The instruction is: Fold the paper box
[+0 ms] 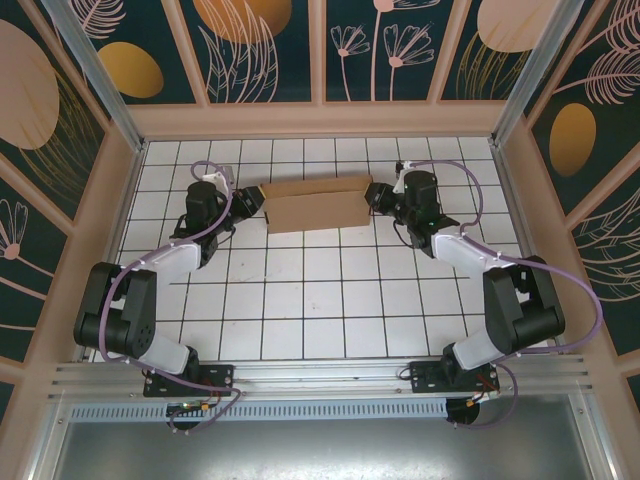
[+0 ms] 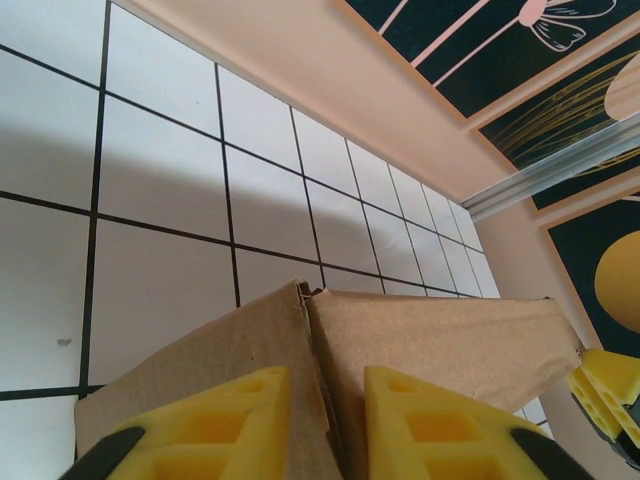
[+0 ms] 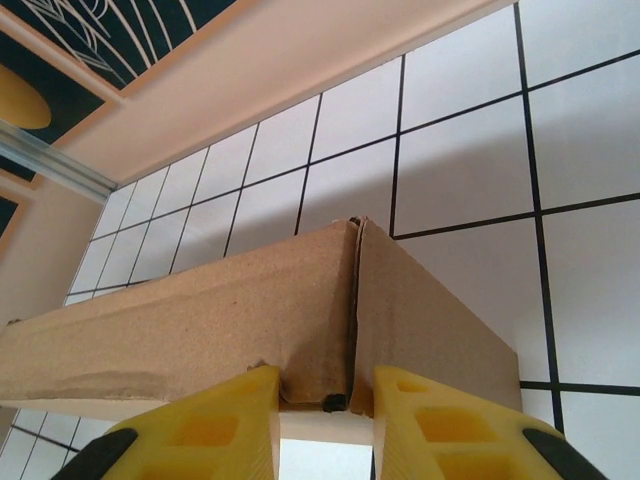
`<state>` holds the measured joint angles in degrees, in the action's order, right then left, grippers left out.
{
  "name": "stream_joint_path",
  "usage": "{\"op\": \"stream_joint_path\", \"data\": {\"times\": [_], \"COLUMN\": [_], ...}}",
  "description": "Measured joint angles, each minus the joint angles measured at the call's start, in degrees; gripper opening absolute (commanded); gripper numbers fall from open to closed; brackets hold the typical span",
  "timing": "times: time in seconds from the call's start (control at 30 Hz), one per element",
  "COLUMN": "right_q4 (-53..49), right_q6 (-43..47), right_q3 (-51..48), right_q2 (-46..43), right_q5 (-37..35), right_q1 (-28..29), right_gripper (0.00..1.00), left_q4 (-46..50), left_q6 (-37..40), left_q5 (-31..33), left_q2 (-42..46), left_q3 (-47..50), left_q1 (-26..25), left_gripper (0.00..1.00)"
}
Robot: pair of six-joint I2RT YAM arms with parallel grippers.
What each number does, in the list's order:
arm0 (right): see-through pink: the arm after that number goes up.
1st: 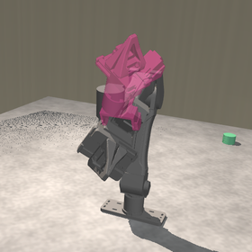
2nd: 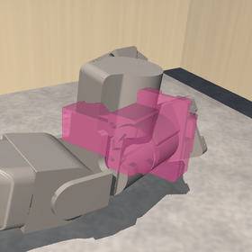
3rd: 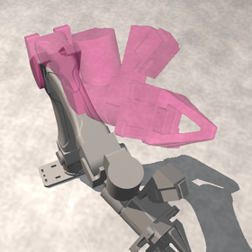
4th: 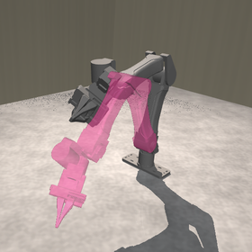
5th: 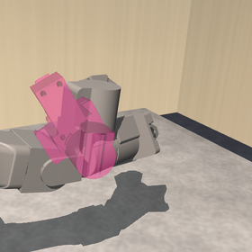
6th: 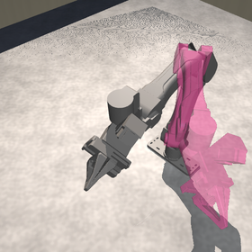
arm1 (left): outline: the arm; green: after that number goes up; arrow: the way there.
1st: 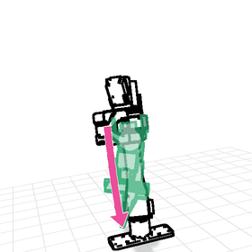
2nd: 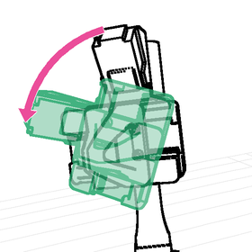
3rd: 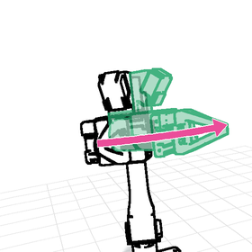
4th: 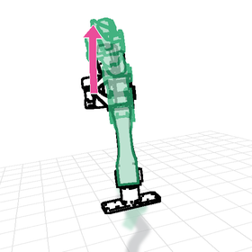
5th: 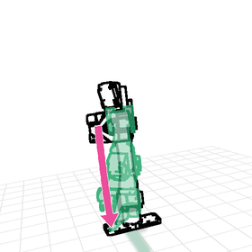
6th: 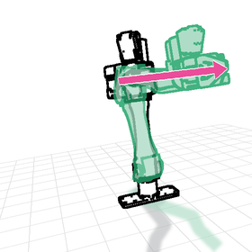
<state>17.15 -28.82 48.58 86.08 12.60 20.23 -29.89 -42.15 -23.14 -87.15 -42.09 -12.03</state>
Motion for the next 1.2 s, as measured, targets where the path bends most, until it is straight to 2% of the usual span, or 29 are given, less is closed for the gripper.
{"op": "stream_joint_path", "data": {"times": [0.3,0.43,0.7,0.73,0.87,1.0,1.1,1.2], "right_q4": [-0.9,3.3,5.1,4.8,4.3,3.5,3.0,1.8], "right_q6": [1.3,1.6,1.6,1.4,0.1,-0.7,-0.8,-1.5], "right_q3": [-1.4,-8.7,-22.6,-24.0,-27.8,-29.6,-29.6,-27.8], "right_q2": [-1.7,-7.2,-19.2,-20.1,-21.4,-21.4,-21.3,-18.4], "right_q5": [3.8,4.9,3.9,3.8,3.4,2.4,1.9,1.0], "right_q1": [-0.6,-0.2,3.5,3.8,4.7,4.7,4.7,4.6], "right_gripper": [0.24,0.19,0.2,0.23,0.33,0.47,0.48,0.42], "left_q4": [0.2,-0.1,3.2,3.7,7.3,11.8,12.7,13.2], "left_q6": [0.7,0.6,-0.4,-0.7,-1.6,-1.0,-0.2,0.4], "left_q5": [1.2,2.8,5.0,5.0,5.4,7.3,8.8,9.7], "left_q2": [0.6,4.6,13.4,14.4,16.9,18.0,18.3,14.7], "left_q3": [-0.1,3.5,12.0,13.3,17.3,18.1,17.7,14.9], "left_q1": [-0.7,-1.8,-4.3,-4.6,-5.2,-5.3,-5.3,-5.3], "left_gripper": [0.13,0.09,0.06,0.07,0.22,0.35,0.43,0.44]}}
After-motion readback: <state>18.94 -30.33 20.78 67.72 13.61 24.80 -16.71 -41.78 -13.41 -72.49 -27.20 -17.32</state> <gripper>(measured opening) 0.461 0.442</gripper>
